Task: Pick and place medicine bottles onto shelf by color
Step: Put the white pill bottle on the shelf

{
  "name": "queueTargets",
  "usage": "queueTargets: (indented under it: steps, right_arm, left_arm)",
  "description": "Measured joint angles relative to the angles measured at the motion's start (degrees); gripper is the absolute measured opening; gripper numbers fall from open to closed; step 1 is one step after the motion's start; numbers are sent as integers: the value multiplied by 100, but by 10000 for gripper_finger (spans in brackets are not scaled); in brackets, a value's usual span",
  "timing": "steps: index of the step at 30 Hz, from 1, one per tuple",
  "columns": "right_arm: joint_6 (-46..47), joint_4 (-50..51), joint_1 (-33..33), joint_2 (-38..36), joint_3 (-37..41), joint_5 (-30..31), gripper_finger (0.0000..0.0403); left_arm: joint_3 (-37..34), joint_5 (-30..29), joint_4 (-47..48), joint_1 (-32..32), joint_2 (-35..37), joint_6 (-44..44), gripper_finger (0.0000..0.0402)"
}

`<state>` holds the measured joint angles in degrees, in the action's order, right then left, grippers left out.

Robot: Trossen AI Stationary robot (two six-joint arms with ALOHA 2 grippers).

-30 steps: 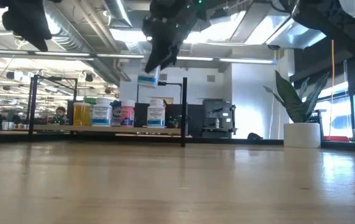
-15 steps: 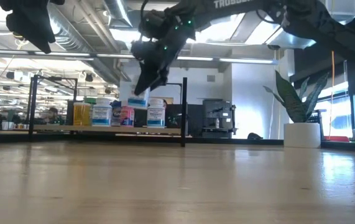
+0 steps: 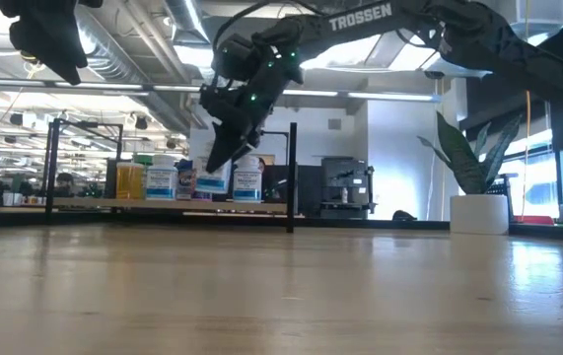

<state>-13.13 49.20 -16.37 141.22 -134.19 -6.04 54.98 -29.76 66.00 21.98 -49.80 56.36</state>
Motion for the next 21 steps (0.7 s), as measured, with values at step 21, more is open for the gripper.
queueTargets:
  steps: [21]
  right_arm:
    - [-262,-58,-53,-10,46,247,187]
  left_arm:
    - [0,7,0,0,0,0,255]
